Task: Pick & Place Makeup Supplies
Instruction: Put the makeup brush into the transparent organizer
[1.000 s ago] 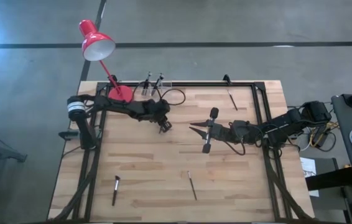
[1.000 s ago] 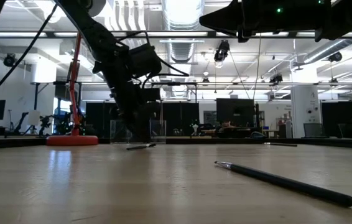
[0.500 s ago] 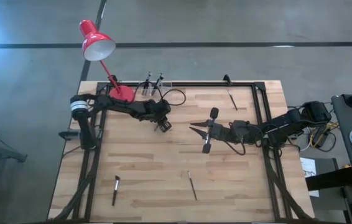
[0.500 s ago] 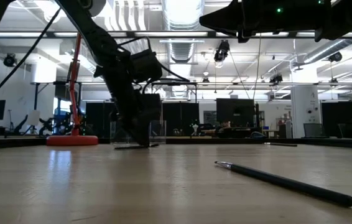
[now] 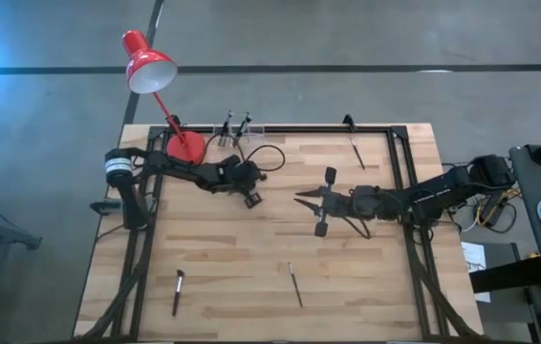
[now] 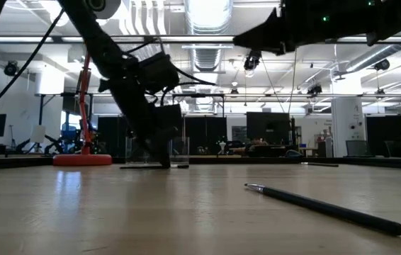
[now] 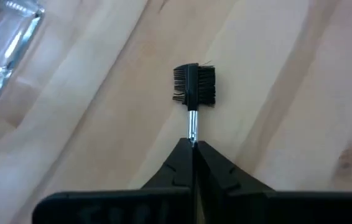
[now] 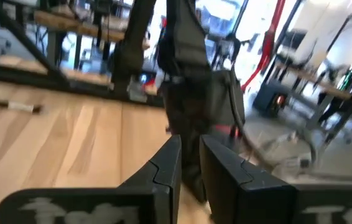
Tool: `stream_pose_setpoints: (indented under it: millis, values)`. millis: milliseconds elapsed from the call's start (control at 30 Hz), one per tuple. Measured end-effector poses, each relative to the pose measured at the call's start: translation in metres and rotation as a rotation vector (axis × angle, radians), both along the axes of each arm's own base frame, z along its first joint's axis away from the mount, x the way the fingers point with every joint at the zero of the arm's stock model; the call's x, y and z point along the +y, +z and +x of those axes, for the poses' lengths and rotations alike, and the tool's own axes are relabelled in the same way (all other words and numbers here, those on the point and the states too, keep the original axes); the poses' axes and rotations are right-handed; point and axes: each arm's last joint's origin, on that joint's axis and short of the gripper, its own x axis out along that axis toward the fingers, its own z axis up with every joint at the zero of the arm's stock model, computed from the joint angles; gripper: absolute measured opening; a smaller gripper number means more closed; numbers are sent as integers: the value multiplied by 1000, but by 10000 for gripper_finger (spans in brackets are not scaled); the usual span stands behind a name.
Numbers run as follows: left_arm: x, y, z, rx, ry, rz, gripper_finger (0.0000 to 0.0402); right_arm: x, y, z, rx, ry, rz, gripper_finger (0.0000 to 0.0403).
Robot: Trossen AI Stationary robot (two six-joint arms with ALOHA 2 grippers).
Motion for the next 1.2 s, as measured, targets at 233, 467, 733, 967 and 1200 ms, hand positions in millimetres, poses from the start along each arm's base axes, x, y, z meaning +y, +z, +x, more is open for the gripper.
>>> stream_pose_setpoints:
  millis: [233, 467, 733, 967, 1200]
  values:
    - [-14, -5, -7, -297, -86, -76, 1, -8, -24, -1, 70, -48, 133, 54]
    - [-31, -7, -23, -441, -134, -83, 1, -24, -54, 5, 137, -139, 286, 74]
    - [-39, -7, -26, -447, -170, -89, 2, -39, -78, 35, 231, -80, 352, 131]
    - [-58, 5, -29, -435, -278, -154, 1, -51, -96, 59, 366, -11, 345, 164]
    - [-84, 23, -41, -366, -323, -142, 1, -56, -112, 78, 447, 67, 378, 171]
